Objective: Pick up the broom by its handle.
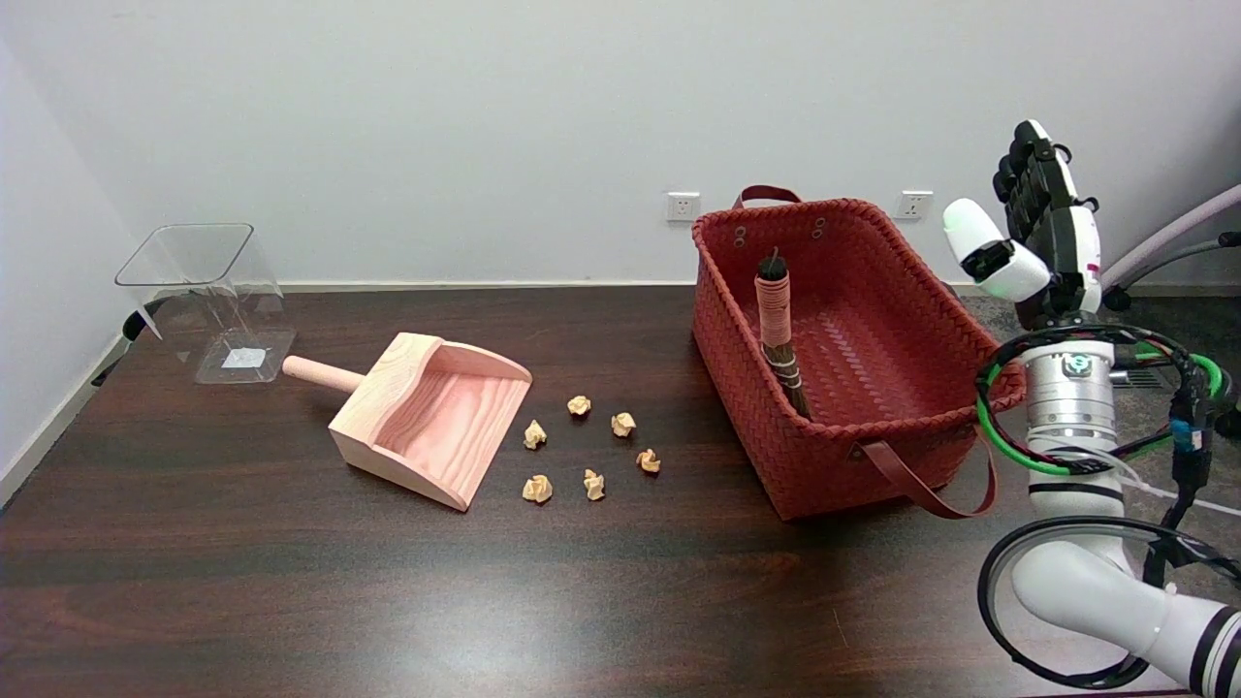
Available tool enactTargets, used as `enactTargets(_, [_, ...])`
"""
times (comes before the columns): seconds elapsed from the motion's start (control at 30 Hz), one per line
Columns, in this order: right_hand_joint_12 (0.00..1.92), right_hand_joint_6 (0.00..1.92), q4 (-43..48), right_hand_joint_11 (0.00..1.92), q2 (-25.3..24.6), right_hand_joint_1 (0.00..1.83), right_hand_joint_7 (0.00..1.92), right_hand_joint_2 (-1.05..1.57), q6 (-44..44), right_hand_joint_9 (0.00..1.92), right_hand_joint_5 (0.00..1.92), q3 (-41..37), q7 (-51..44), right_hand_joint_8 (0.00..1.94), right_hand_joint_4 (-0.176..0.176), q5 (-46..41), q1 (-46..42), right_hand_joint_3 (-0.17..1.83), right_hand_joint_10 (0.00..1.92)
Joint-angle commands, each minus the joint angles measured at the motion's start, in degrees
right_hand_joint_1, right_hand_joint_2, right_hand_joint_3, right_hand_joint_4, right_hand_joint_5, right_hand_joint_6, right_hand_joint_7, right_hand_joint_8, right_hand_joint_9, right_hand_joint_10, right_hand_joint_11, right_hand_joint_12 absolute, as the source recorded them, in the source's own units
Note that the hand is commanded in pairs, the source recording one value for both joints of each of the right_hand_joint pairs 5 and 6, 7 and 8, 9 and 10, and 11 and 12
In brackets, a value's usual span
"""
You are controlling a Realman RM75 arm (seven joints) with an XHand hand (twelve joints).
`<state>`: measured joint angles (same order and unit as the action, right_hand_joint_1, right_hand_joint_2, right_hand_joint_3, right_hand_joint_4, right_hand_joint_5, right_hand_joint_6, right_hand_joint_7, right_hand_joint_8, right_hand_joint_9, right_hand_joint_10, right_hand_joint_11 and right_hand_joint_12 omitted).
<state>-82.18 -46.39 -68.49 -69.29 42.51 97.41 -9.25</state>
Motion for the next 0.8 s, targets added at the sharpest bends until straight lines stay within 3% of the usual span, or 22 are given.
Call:
enactTargets(0.03, [0.15, 0.15, 0.55, 0.15, -0.37, 0.81, 0.11, 0.11, -3.56, 0.15, 0.15, 4.26, -0.15, 0.11, 0.0, -1.23, 0.57, 1.24, 0.15])
enactTargets(0.8, [0.18, 0.18, 0.06, 0.18, -0.7, 0.85, 0.12, 0.05, -1.19, 0.18, 0.18, 3.02, -0.63, 0.12, 0.0, 2.28, -0.97, 1.21, 0.18])
